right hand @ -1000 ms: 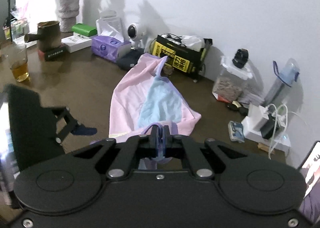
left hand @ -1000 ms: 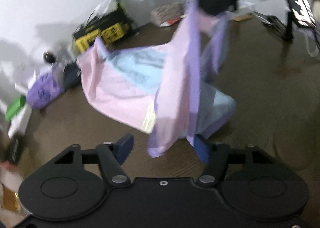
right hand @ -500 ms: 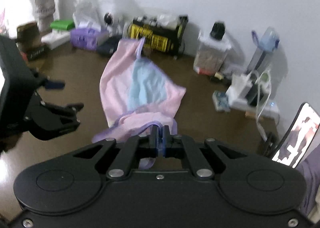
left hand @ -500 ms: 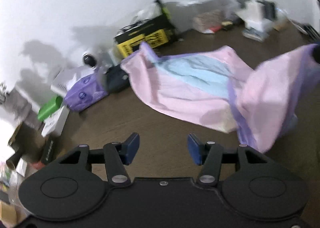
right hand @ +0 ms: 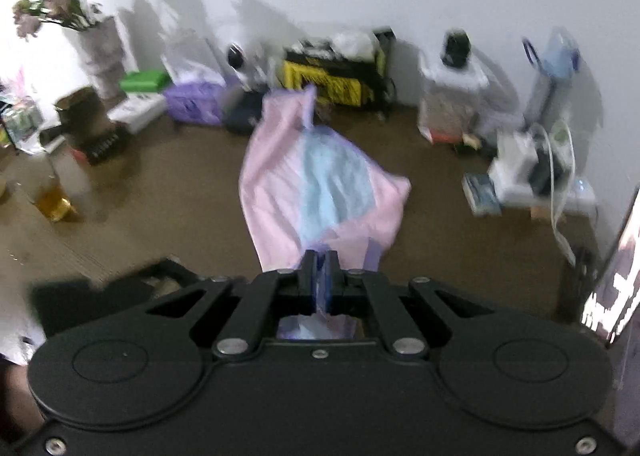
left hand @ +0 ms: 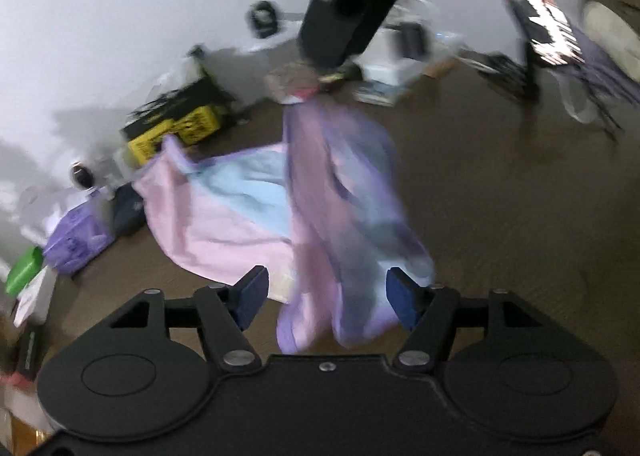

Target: Fold clothes

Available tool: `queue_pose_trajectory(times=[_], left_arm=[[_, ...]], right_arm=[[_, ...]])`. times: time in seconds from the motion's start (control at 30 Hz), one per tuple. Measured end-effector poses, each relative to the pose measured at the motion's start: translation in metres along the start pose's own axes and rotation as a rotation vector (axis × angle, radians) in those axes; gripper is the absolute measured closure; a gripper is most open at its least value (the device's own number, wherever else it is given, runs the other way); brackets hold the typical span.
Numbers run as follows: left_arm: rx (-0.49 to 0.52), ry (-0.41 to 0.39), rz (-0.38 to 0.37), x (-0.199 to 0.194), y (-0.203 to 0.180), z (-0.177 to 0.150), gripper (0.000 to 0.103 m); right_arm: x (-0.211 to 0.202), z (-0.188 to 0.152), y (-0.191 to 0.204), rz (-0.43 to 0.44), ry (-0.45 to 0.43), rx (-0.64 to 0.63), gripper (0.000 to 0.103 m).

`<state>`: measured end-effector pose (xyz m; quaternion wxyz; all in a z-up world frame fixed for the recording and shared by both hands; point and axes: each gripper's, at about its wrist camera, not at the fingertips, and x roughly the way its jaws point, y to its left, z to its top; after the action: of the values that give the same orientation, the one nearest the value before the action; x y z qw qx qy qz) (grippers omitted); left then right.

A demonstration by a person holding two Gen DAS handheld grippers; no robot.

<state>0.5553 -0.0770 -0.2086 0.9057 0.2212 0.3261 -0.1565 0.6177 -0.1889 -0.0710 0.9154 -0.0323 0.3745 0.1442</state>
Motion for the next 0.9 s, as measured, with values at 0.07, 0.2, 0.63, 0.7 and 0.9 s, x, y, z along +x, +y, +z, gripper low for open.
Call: queue_pose_trajectory(times=[0.07, 0.2, 0.63, 0.7, 0.9], left_arm=[[-0.057, 0.016, 0.004, 0.007, 0.014, 0.002, 0.101], [-0.053, 0.095, 0.017, 0.030, 0.040, -0.006, 0.101], [-0.135, 0.146, -0.137, -0.010, 0.037, -0.022, 0.055], [-0.158, 0.160, -0.155, -0.006, 0.032, -0.024, 0.055], [-0.344, 0.132, -0.272, -0.001, 0.024, -0.021, 0.055]], right_arm=[[-0.004, 0.008, 0.001, -0.014, -0.010, -0.007, 0.099], [0.007, 0.004, -0.001, -0.057, 0.021, -0.031, 0.099], [0.110, -0.052, 0.044, -0.078, 0.153, -0.557, 0.078], [0.119, -0.052, 0.042, -0.071, 0.181, -0.513, 0.090], [0.081, -0.022, 0.015, 0.050, 0.168, -0.214, 0.099]])
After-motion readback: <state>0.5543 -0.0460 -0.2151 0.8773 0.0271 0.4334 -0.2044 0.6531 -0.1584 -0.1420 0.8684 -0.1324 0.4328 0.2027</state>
